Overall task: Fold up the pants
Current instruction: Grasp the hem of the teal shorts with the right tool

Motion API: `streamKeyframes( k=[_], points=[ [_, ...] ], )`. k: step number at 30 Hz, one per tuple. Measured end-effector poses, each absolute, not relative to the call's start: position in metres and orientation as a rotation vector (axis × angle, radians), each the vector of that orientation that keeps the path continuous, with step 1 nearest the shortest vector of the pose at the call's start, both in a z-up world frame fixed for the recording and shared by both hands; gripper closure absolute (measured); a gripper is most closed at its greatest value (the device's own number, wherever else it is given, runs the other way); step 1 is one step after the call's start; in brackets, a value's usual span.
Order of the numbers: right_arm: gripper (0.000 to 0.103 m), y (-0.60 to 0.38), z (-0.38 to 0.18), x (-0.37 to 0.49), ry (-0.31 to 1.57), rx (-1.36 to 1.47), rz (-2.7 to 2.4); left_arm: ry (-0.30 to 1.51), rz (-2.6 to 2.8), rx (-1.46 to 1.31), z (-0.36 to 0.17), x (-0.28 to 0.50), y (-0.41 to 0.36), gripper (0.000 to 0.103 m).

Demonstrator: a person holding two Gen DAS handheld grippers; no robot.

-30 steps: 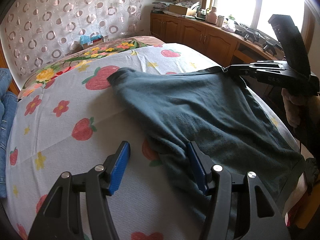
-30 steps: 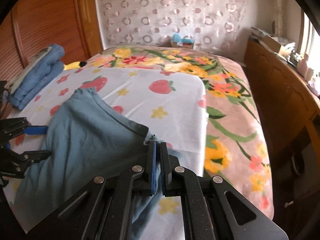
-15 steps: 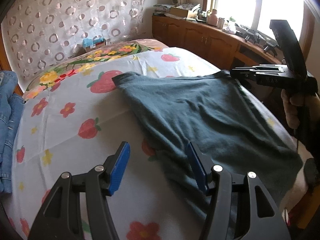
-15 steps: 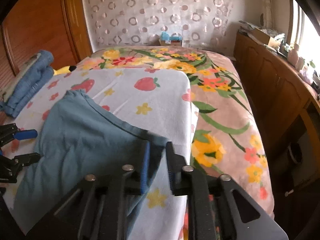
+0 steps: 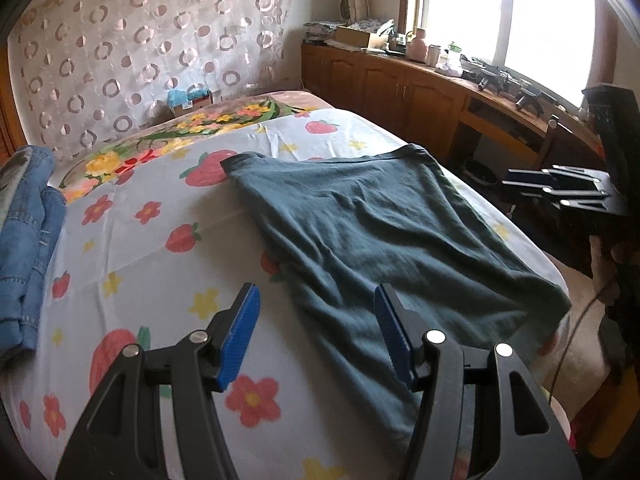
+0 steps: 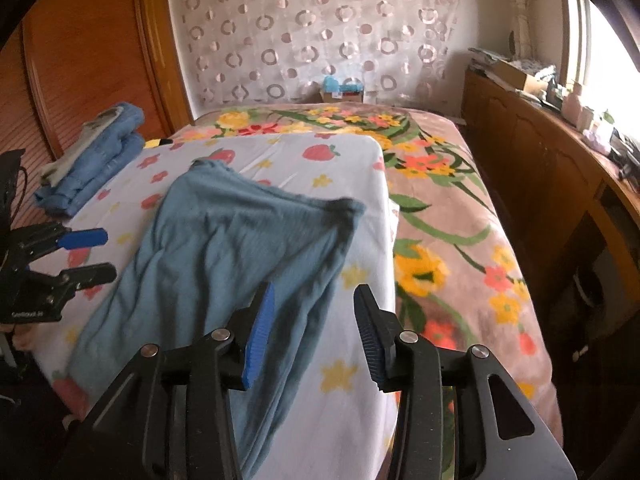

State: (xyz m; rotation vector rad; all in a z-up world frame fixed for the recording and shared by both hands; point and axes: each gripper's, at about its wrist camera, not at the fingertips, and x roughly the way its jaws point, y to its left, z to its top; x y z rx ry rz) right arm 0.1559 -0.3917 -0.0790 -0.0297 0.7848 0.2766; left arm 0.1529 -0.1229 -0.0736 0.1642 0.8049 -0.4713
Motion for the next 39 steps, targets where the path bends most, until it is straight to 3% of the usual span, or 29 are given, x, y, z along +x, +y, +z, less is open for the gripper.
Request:
streamKeyframes(
  k=[17, 29, 33, 39],
  points=[
    [0.062, -0.39, -0.091, 0.072, 0.814, 0.01, 0.257, 0.806, -0.491, 0.178, -0.077, 0.097, -0.12, 0.044],
    [0.062, -0.385, -0.107, 0.062, 0.872, 0.062, 0.289, 0.878, -0.544, 0.171, -0.097, 0.087, -0.118, 0.044],
    [0.084, -0.38, -0.103, 0.061, 0.864, 0.058, 0.309, 0.887, -0.554, 0.172, -0.099, 0.086, -0.119, 0.044],
    [0.092, -0.376, -0.087, 0.052, 0.817, 0.049, 0.329, 0.888, -0.577, 0.155, -0.098, 0.084, -0.119, 0.044]
  ],
)
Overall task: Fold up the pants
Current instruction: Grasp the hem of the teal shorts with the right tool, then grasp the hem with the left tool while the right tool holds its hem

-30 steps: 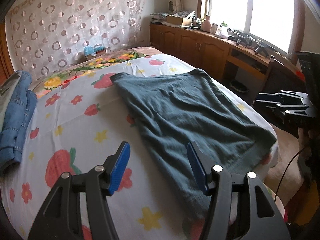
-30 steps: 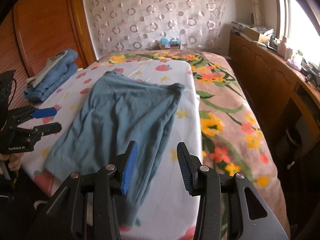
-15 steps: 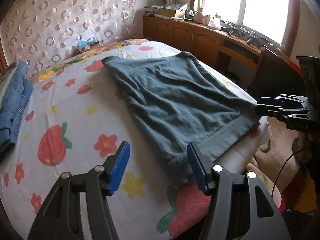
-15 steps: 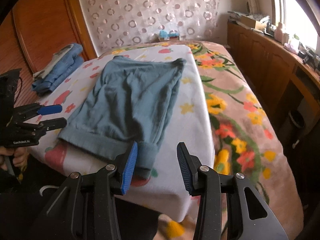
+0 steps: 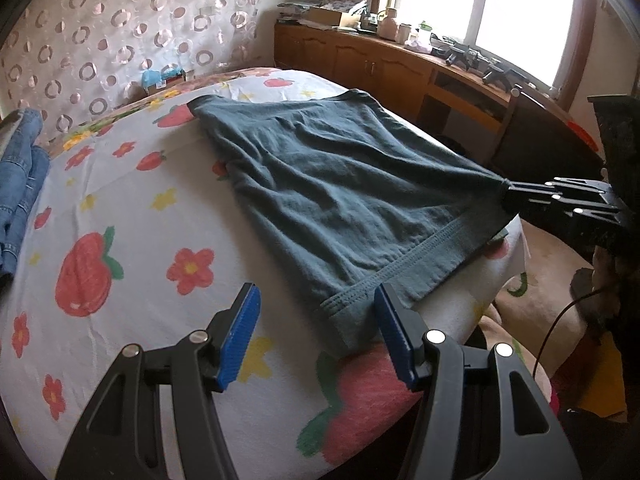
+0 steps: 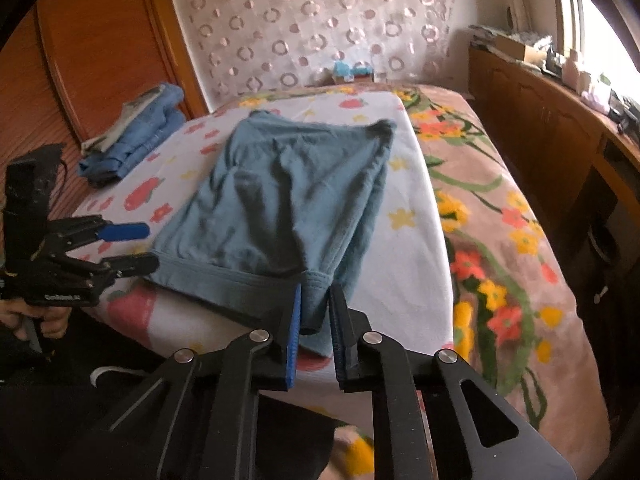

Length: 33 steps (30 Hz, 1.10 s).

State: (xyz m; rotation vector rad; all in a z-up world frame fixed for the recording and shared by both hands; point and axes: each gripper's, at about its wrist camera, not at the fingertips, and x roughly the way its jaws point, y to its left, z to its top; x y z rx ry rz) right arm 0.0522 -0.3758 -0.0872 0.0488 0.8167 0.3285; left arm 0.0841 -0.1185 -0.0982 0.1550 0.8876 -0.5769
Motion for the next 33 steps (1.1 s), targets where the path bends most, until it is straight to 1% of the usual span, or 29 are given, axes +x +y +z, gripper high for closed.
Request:
streamKeyframes(
  k=[5, 12, 15, 16, 17, 20, 21, 22, 24, 25, 27, 33],
  points=[
    [0.092, -0.376, -0.083, 0.048, 0.815, 0.053, 0.331, 0.888, -0.601, 0.153, -0.098, 0.082, -0.121, 0.044],
    [0.092, -0.376, -0.094, 0.05, 0.845, 0.055, 0.308, 0.891, -0.614, 0.133, -0.1, 0.085, -0.118, 0.045],
    [0.092, -0.376, -0.097, 0.051, 0.851, 0.056, 0.302, 0.89, -0.618, 0.119, -0.1, 0.085, -0.115, 0.05],
    [0.092, -0.376, -0.097, 0.051, 0.852, 0.056, 0.302, 0.892, -0.624, 0.113, -0.101, 0.086, -0.114, 0.053],
    [0.092, -0.376, -0.098, 0.051, 0.853, 0.055, 0.301, 0.897, -0.63, 0.111, -0.103, 0.086, -0.114, 0.055],
    [0.092, -0.376, -0.099, 0.052, 0.854, 0.052, 0.297, 0.893, -0.639, 0.117, -0.105, 0.085, -0.115, 0.057],
    [0.092, -0.376, -0.099, 0.052, 0.854, 0.052, 0.297, 0.891, -0.647, 0.118, -0.105, 0.084, -0.116, 0.06],
    [0.092, -0.376, -0.099, 0.052, 0.853, 0.052, 0.298, 0.891, -0.658, 0.116, -0.105, 0.083, -0.116, 0.066],
    [0.092, -0.376, -0.099, 0.052, 0.853, 0.053, 0.298, 0.886, -0.668, 0.117, -0.105, 0.083, -0.117, 0.072],
    [0.092, -0.376, -0.099, 0.052, 0.854, 0.053, 0.298, 0.88, -0.669, 0.121, -0.105, 0.082, -0.117, 0.077],
    [0.092, -0.376, -0.098, 0.052, 0.85, 0.055, 0.301, 0.864, -0.665, 0.116, -0.101, 0.081, -0.116, 0.082],
    [0.092, -0.372, -0.09, 0.048, 0.827, 0.047, 0.326, 0.855, -0.659, 0.113, -0.095, 0.08, -0.112, 0.083]
  ],
)
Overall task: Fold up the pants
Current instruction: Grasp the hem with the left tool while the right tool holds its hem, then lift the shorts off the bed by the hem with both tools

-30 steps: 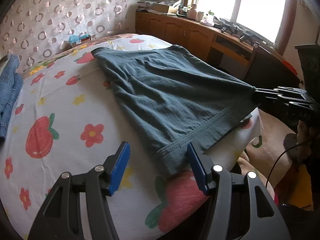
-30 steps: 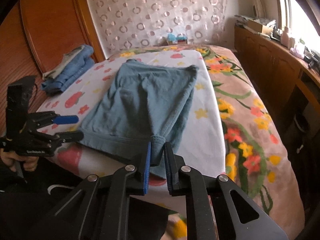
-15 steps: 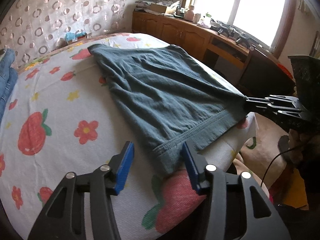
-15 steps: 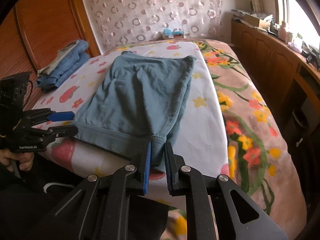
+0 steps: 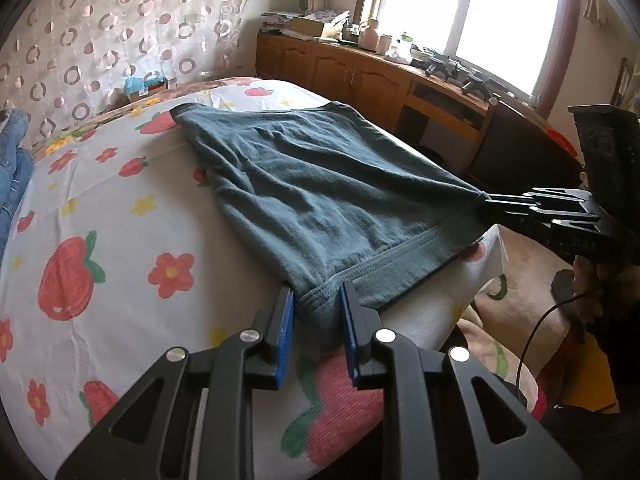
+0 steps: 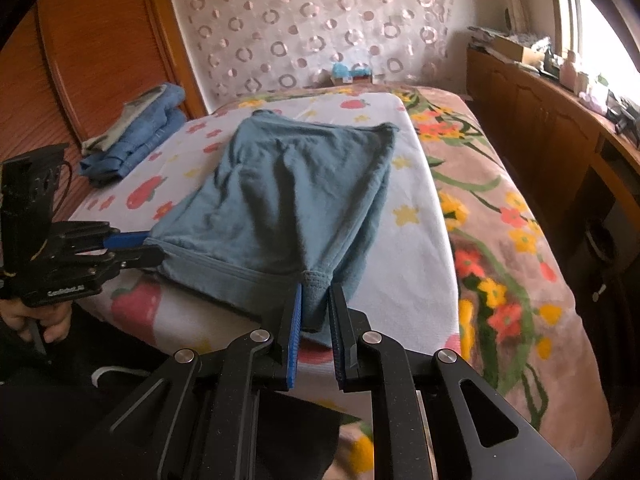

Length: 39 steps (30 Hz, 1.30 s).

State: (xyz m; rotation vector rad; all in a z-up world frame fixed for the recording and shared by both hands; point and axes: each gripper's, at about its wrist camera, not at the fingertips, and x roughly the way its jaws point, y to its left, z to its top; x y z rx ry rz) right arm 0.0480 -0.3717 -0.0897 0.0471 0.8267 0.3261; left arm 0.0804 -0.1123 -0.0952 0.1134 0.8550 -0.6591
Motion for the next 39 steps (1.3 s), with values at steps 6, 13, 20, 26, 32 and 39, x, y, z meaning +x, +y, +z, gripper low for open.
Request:
streamKeyframes(
  k=[6, 13, 20, 26, 32, 39],
  points=[
    [0.086, -0.373, -0.1, 0.05, 0.851, 0.049, 0.294, 0.879, -0.653, 0.108, -0.102, 0.083, -0.112, 0.082],
    [0.069, -0.378, -0.113, 0.058, 0.894, 0.071, 0.262, 0.883, -0.652, 0.106, -0.103, 0.085, -0.112, 0.079],
    [0.066, -0.366, -0.114, 0.058, 0.886, 0.04, 0.273, 0.883, -0.652, 0.105, -0.104, 0.085, -0.112, 0.078],
    [0.067, -0.357, -0.114, 0.056, 0.876, -0.002, 0.27, 0.881, -0.653, 0.098, -0.105, 0.086, -0.111, 0.073],
    [0.082, -0.355, -0.115, 0.055, 0.869, 0.01, 0.307, 0.87, -0.656, 0.113, -0.105, 0.086, -0.11, 0.068],
    [0.09, -0.361, -0.114, 0.057, 0.855, 0.062, 0.344, 0.859, -0.676, 0.136, -0.098, 0.084, -0.115, 0.086]
  ],
)
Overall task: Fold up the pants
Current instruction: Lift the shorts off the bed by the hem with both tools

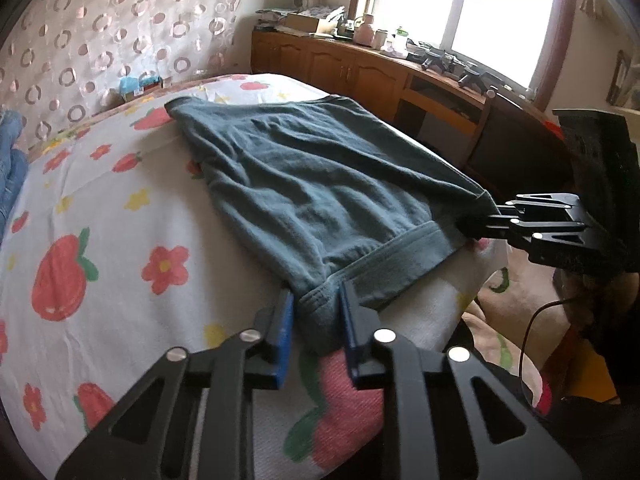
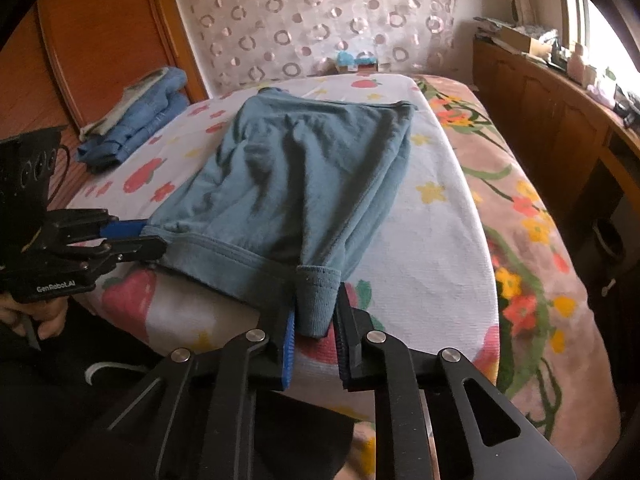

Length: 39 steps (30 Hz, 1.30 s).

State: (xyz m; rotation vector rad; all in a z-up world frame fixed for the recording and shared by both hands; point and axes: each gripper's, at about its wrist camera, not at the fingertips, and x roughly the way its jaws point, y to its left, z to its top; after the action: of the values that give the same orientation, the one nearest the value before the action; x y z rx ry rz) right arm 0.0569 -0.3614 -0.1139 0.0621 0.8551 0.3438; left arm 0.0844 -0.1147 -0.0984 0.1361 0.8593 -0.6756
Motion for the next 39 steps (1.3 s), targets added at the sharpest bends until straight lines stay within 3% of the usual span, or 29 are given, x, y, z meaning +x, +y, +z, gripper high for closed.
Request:
streamKeyframes(
  k=[6, 21, 32, 39],
  points=[
    [0.09, -0.365, -0.08, 0.058, 0.764, 0.087, 0.362, 0.764, -0.699, 0.089, -0.058, 0.08, -0.105, 0.09],
    [0.09, -0.33, 0.08, 0.047, 0.421, -0.032, 0.477, 0.414, -0.639, 0.041, 0.099, 0.05, -0.045, 0.091],
    [0.09, -0.274, 0.076, 0.132, 0.45, -0.082, 0.553, 0.45, -0.52, 0.011, 0.074, 0.126, -0.003, 0.091],
    [0.09, -0.258, 0.106, 0.208, 0.421, -0.085, 0.557, 0.4, -0.464, 0.046, 0.115, 0.186, 0.005, 0.091]
  ],
)
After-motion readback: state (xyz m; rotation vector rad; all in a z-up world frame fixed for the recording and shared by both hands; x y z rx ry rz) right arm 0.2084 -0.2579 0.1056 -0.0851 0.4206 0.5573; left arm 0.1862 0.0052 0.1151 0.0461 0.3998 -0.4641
